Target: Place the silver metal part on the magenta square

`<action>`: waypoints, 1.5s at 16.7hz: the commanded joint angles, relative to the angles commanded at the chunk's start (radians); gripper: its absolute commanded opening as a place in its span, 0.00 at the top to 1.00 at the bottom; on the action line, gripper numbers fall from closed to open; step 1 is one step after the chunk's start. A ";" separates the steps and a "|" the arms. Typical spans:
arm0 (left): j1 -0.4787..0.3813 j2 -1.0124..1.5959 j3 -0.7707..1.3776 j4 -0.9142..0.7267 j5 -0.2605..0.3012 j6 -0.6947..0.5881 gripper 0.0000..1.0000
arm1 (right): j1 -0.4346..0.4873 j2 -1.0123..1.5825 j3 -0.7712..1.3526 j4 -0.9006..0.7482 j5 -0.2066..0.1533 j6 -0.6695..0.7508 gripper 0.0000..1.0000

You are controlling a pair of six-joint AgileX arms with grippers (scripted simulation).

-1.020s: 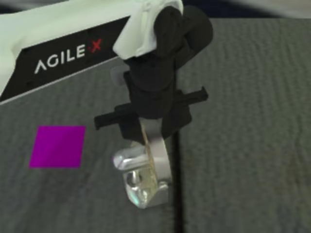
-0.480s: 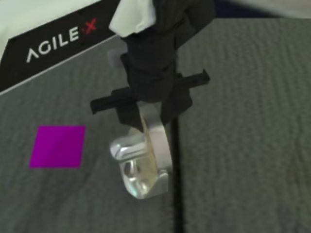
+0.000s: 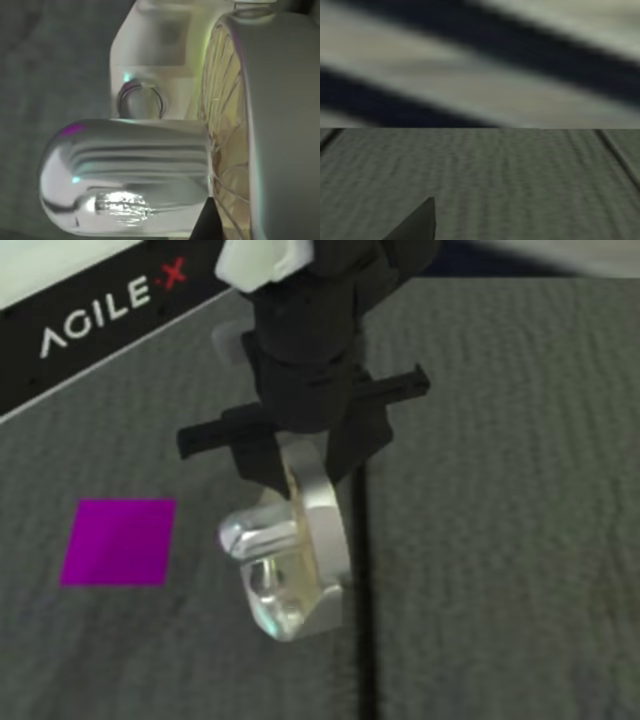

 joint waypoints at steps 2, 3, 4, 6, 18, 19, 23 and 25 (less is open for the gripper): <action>0.006 0.002 -0.005 -0.003 0.000 0.030 1.00 | 0.000 0.000 0.000 0.000 0.000 0.000 0.00; 0.013 0.003 -0.009 -0.006 0.000 0.062 1.00 | 0.000 0.000 0.000 0.000 0.000 0.000 0.00; 0.021 0.003 -0.014 -0.008 0.000 0.103 1.00 | 0.000 0.000 0.000 0.000 0.000 0.000 0.00; 0.046 0.002 -0.026 -0.012 0.000 0.218 1.00 | 0.000 0.000 0.000 0.000 0.000 0.000 0.00; 0.317 -0.102 -0.175 0.024 0.003 1.568 1.00 | 0.000 0.000 0.000 0.000 0.000 0.000 0.00; 0.342 -0.116 -0.193 0.031 0.003 1.687 1.00 | 0.000 0.000 0.000 0.000 0.000 0.000 0.00; 0.436 -0.173 -0.267 0.060 0.004 2.080 1.00 | 0.000 0.000 0.000 0.000 0.000 0.000 0.00; 0.473 -0.197 -0.298 0.073 0.005 2.216 1.00 | 0.000 0.000 0.000 0.000 0.000 0.000 0.00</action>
